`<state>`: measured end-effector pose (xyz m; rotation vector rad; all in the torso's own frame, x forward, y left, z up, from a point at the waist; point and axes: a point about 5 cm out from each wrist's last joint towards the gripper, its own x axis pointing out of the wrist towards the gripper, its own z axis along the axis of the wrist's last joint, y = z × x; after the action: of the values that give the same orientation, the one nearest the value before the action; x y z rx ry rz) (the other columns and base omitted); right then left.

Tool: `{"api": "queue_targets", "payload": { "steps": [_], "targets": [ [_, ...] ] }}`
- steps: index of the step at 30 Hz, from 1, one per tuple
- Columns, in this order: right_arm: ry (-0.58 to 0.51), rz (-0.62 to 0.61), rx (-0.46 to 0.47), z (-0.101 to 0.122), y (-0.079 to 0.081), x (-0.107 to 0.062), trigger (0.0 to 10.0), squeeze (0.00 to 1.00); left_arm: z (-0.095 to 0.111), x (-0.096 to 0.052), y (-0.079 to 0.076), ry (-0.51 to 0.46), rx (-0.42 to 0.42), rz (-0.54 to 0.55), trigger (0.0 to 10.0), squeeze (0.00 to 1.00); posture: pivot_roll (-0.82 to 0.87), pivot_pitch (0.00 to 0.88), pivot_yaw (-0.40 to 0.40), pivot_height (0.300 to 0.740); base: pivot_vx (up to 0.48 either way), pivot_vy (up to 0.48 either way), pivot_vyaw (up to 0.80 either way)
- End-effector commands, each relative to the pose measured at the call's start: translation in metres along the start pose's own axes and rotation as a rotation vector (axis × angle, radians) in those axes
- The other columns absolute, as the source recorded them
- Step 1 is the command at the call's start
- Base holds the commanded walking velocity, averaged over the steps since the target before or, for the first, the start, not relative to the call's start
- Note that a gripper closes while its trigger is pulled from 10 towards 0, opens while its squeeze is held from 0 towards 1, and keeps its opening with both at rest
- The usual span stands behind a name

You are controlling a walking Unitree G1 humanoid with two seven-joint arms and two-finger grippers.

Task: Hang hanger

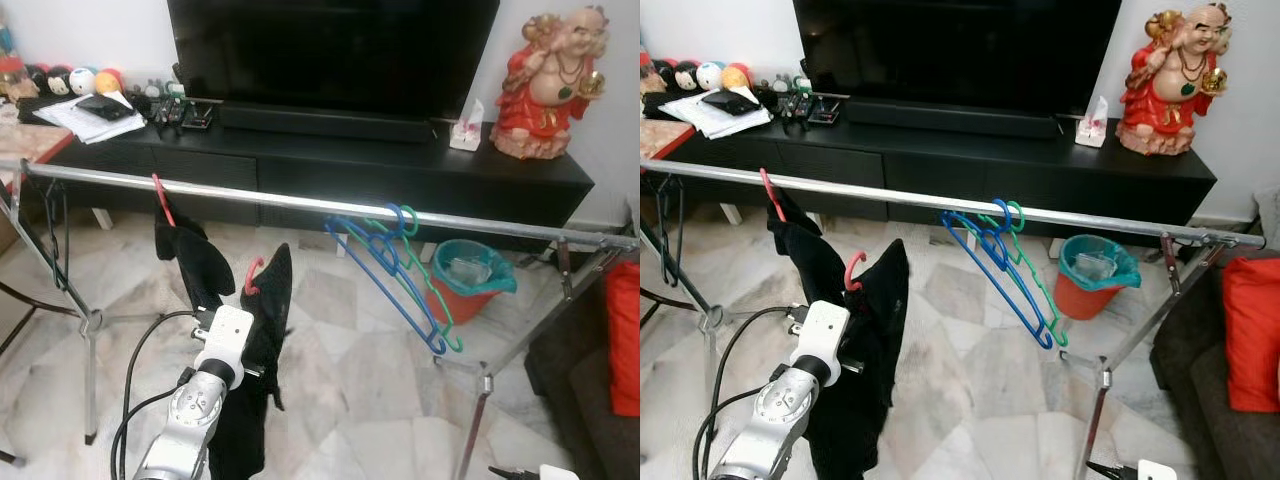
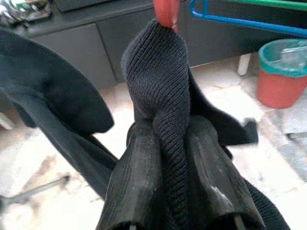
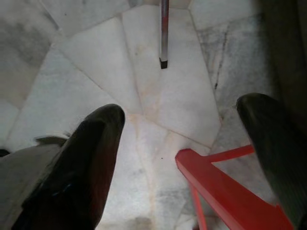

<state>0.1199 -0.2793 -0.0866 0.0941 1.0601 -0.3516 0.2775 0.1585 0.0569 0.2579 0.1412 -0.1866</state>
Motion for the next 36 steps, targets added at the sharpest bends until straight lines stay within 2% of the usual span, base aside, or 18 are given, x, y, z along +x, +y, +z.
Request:
{"api": "queue_targets", "payload": {
  "steps": [1,26,28,30,33,36],
  "targets": [
    [-0.003,-0.014,-0.001,0.001,-0.005,-0.001,10.0,0.00,0.010,0.004,-0.006,-0.039,0.015,-0.014,10.0,0.00,0.01,0.000,-0.061,0.740,0.000,-0.334,0.00],
    [-0.003,-0.014,-0.001,0.001,-0.005,-0.001,10.0,0.00,0.010,0.004,-0.006,-0.039,0.015,-0.014,10.0,0.00,0.01,0.000,-0.061,0.740,0.000,-0.334,0.00],
    [0.004,0.004,-0.004,0.002,-0.006,-0.001,10.0,0.00,-0.013,-0.007,0.030,0.029,-0.044,0.189,10.0,0.00,0.02,0.000,-0.076,0.740,0.000,0.000,0.00],
    [0.005,0.011,0.002,0.002,-0.006,-0.001,10.0,0.00,-0.023,-0.015,0.050,0.058,-0.066,0.298,10.0,0.00,0.02,0.000,-0.080,0.740,0.000,0.000,0.00],
    [0.004,0.011,0.002,0.002,-0.006,-0.001,10.0,0.00,-0.023,-0.019,0.062,0.057,-0.043,0.348,10.0,0.00,0.03,0.000,-0.083,0.740,0.000,0.000,0.00],
    [0.005,0.009,-0.003,0.002,-0.007,-0.001,10.0,0.00,-0.022,-0.020,0.066,0.052,-0.038,0.370,10.0,0.00,0.03,0.000,-0.084,0.740,0.000,0.000,0.00]
  ]
}}
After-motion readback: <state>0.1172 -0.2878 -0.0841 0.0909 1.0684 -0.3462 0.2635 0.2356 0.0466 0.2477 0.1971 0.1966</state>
